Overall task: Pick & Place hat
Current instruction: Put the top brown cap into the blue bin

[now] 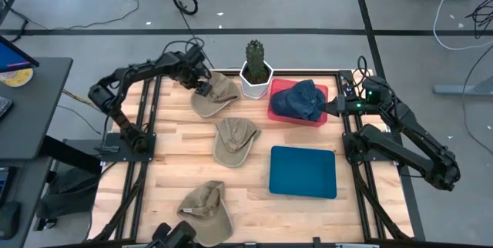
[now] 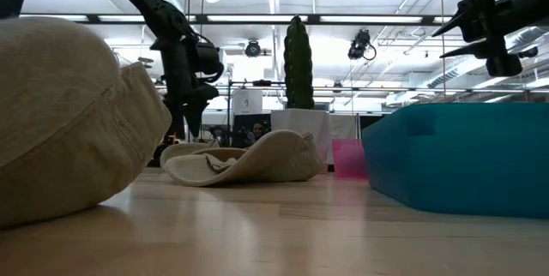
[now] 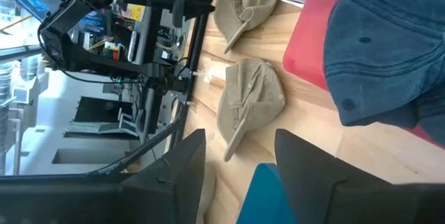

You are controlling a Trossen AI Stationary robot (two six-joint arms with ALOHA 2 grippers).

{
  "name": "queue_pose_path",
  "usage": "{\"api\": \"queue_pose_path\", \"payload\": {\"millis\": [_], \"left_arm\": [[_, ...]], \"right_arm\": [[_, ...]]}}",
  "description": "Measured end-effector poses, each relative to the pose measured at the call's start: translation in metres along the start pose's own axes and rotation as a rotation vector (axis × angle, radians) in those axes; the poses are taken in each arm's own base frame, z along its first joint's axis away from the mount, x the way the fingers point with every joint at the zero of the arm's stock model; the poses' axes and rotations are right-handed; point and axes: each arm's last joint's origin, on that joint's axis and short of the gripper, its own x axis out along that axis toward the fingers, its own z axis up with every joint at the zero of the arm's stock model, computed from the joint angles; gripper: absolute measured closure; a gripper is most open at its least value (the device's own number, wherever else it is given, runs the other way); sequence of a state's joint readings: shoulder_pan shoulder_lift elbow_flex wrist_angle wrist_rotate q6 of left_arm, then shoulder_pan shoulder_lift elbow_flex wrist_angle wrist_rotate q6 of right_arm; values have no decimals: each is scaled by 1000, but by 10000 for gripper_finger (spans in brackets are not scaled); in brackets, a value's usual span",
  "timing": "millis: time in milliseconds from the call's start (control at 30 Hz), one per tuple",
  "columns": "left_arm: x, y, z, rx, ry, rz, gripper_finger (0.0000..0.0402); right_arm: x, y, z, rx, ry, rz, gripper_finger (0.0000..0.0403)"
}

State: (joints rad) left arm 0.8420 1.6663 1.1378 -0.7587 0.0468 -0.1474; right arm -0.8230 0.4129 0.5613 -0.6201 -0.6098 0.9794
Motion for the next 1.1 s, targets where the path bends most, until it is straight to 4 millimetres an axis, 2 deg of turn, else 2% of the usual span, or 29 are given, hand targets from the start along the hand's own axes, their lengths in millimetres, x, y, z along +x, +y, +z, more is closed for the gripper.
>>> {"api": "queue_pose_path", "payload": {"millis": [433, 700, 800, 1100], "left_arm": [[5, 19, 4, -90, 14, -64, 179], [10, 27, 2, -80, 46, -61, 179], [18, 28, -7, -93, 77, -74, 179], [53, 29, -51, -129, 189, -122, 179]], "right_arm": [[0, 0, 0, 0, -1, -1, 227], [0, 0, 0, 0, -1, -1, 227], [0, 0, 0, 7, -1, -1, 227], [0, 0, 0, 6, -9, -4, 227]]}}
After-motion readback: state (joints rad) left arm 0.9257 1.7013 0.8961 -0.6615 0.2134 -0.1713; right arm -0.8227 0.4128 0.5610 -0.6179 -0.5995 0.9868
